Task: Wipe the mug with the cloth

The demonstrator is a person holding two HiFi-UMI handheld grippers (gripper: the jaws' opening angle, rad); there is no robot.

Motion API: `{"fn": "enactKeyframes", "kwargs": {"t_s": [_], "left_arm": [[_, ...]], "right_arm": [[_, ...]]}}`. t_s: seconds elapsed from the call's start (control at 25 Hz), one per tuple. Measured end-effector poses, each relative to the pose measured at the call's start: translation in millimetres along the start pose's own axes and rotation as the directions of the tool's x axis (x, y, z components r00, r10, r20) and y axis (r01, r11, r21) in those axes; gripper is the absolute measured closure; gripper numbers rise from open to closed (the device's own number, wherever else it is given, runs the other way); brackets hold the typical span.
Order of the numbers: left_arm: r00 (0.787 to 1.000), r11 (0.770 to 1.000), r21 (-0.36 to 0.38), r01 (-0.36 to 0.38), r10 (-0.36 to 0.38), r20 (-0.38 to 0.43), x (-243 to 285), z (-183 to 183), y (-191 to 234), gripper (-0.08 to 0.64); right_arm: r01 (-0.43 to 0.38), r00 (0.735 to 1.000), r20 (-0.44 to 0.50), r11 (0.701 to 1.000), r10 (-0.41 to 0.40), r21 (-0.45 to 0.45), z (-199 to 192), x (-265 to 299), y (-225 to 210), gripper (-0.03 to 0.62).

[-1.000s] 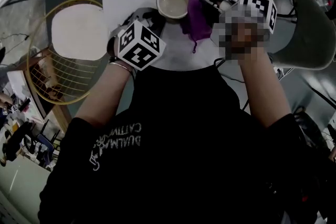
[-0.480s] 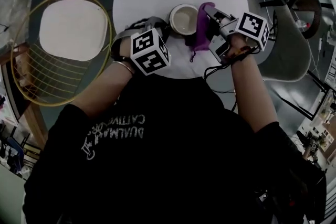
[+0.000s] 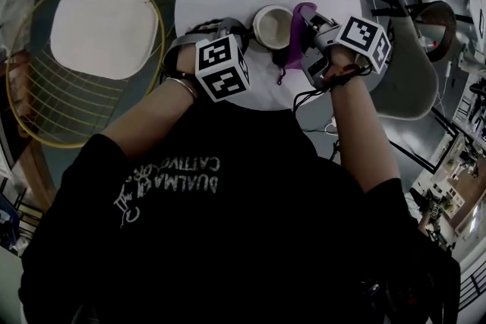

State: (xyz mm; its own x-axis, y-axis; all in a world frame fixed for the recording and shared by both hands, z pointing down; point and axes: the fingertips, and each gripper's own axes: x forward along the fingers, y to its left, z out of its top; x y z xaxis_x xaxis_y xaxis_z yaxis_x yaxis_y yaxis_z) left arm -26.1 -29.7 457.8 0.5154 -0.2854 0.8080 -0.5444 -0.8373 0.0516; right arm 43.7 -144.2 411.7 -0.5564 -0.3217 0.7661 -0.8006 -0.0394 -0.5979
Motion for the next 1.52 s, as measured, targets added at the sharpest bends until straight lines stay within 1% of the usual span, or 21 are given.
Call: {"fn": "enactKeyframes", "kwargs": {"t_s": [0.12,0.28,0.4,0.56,0.64,0.76,0.84,1.0,1.12,1.24,1.32,1.52], "left_arm": [[1.000,0.999,0.042,0.007,-0.006,-0.011,0.5,-1.1,1.3,0.483],[0.999,0.997,0.073,0.028,-0.027,-0.017,0.7,-5.0,1.6,0.479],[1.000,0.996,0.085,0.024,-0.023,-0.011,1.2,-5.5,2.7,0.482],[1.000,0.996,0.081,0.023,-0.023,-0.001,1.8,-12.6,1.7,0.482],[1.000,0.996,0.083,0.027,-0.027,-0.001,2.1,-13.1,2.4,0.482],[1.000,0.996,0.086,0.029,-0.029,-0.001,1.3,-10.1,2.7,0.480],[0.999,0.996,0.079,0.032,-0.032,0.003,0.9,-9.6,1.6,0.480],[0.998,0.998,0.040,0.053,-0.053,0.016,1.5,-10.7,1.2,0.482],[0.997,0.997,-0.007,0.073,-0.073,0.029,1.7,-9.6,1.5,0.483],[0.996,0.996,-0.032,0.086,-0.085,0.034,2.7,-10.4,1.3,0.488],[0.995,0.995,-0.036,0.091,-0.090,0.038,3.9,-12.8,2.5,0.489],[0.995,0.994,-0.042,0.097,-0.095,0.031,4.6,-15.1,2.9,0.491]], "right_arm": [[0.048,0.999,0.009,0.997,-0.048,-0.060,1.5,1.3,1.9,0.566],[0.096,0.995,-0.009,0.982,-0.099,-0.162,-1.0,9.3,6.9,0.568],[0.112,0.992,-0.028,0.961,-0.123,-0.251,0.3,15.5,14.2,0.568],[0.105,0.989,-0.061,0.931,-0.134,-0.349,-5.3,28.8,25.0,0.568],[0.095,0.989,-0.073,0.925,-0.131,-0.368,-5.7,34.0,29.0,0.568],[0.080,0.989,-0.088,0.924,-0.121,-0.374,-5.4,37.8,35.5,0.568],[0.075,0.987,-0.103,0.915,-0.126,-0.396,-7.2,39.6,38.3,0.568],[0.068,0.982,-0.131,0.894,-0.139,-0.444,-10.3,44.7,41.0,0.568],[0.073,0.979,-0.133,0.877,-0.153,-0.475,-10.4,45.2,43.3,0.568],[0.072,0.976,-0.138,0.847,-0.170,-0.527,-12.4,47.8,46.0,0.568],[0.070,0.973,-0.142,0.816,-0.184,-0.573,-15.0,52.2,48.7,0.568],[0.063,0.966,-0.138,0.714,-0.221,-0.698,-22.5,57.3,58.5,0.568]]}}
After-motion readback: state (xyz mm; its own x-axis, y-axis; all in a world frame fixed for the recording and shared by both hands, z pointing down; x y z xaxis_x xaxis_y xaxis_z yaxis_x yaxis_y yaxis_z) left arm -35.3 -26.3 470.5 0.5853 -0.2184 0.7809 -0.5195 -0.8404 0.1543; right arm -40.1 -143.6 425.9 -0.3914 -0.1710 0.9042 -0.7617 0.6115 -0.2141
